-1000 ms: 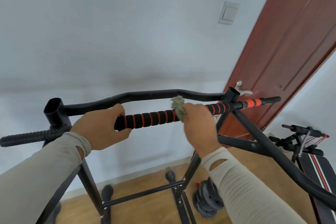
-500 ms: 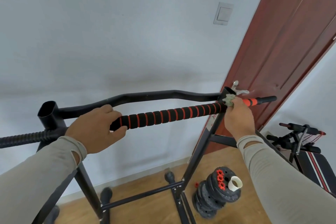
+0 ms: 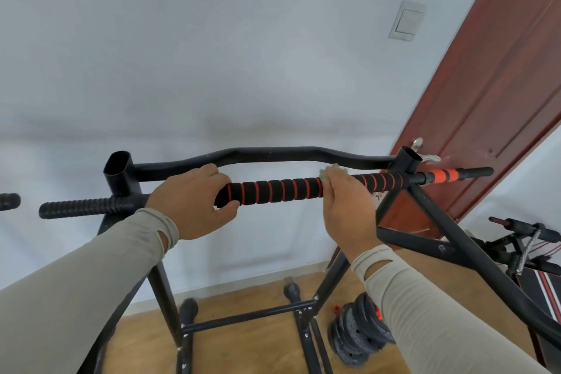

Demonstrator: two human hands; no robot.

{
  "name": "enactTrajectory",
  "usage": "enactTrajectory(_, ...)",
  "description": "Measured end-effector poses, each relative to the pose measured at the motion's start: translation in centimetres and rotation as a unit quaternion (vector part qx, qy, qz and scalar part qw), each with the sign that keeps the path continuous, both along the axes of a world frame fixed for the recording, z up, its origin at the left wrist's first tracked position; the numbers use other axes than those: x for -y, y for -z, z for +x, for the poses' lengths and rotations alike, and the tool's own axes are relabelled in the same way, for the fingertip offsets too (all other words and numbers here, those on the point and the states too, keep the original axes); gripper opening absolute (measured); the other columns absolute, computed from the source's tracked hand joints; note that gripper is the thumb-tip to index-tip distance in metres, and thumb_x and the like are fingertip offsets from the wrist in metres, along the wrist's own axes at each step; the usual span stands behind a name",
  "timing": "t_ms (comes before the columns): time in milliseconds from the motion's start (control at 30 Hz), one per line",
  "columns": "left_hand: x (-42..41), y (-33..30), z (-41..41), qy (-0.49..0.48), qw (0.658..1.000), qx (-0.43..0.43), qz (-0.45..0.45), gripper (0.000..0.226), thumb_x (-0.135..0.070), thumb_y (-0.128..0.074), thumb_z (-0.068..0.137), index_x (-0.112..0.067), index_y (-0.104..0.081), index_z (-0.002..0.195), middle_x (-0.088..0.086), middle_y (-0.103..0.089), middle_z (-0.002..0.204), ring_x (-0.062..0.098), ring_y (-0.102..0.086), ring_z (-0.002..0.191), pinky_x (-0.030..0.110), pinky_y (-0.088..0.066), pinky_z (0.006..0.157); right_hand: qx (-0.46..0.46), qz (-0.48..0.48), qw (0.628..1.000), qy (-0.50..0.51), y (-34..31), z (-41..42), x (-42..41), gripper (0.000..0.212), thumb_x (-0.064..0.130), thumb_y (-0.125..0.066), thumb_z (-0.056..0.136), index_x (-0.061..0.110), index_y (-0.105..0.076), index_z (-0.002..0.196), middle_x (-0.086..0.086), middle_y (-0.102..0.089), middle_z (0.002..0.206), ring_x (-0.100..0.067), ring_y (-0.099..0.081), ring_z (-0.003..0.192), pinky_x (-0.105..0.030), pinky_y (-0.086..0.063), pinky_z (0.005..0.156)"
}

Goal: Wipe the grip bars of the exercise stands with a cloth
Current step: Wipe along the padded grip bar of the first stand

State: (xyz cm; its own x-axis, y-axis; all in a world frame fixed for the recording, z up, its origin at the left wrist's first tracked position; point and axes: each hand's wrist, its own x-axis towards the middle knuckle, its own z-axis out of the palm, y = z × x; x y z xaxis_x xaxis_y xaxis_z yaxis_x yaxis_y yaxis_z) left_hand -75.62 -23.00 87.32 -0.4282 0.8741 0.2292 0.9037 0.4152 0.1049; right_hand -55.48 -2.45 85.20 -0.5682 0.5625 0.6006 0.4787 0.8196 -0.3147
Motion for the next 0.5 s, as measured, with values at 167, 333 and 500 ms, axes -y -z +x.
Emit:
enactTrajectory(167,0.3,-0.1,-0.6,-0.010,0.998,0.066,0.009,0.050,-0.056,-0.073,0.079,-0.035,-0.042,0.112,-0.018,-0.057,0.101,0.010,-0.061,0.083,0.035,-0.057,0.079,-0.030,0.015,0.995,-0.095,1.1,-3.9,6.3,0.024,0.025,-0.043,0.110,0.013,-0.062,0.100,-0.002,-0.070,0.098,-0.019,-0.066,0.089,-0.034,-0.054,0.091)
enactTrajectory(333,0.0,0.1,-0.9,-0.013,0.998,0.050,0.030,0.031,-0.049,-0.069,0.080,-0.033,-0.046,0.093,-0.014,-0.057,0.084,0.010,-0.059,0.071,0.038,-0.056,0.069,-0.058,0.056,0.983,-0.168,3.4,-7.5,10.8,0.016,0.016,-0.057,0.104,0.008,-0.069,0.109,-0.010,-0.073,0.123,-0.026,-0.062,0.128,-0.043,-0.045,0.115)
enactTrajectory(500,-0.1,0.1,-1.1,-0.013,0.998,0.050,0.032,0.030,-0.054,-0.067,0.079,-0.035,-0.048,0.092,-0.016,-0.059,0.081,0.006,-0.059,0.068,0.035,-0.056,0.067,0.010,0.076,0.978,-0.192,2.8,-6.9,9.0,0.034,0.022,-0.051,0.106,0.007,-0.062,0.134,-0.011,-0.063,0.142,-0.026,-0.054,0.137,-0.044,-0.044,0.114)
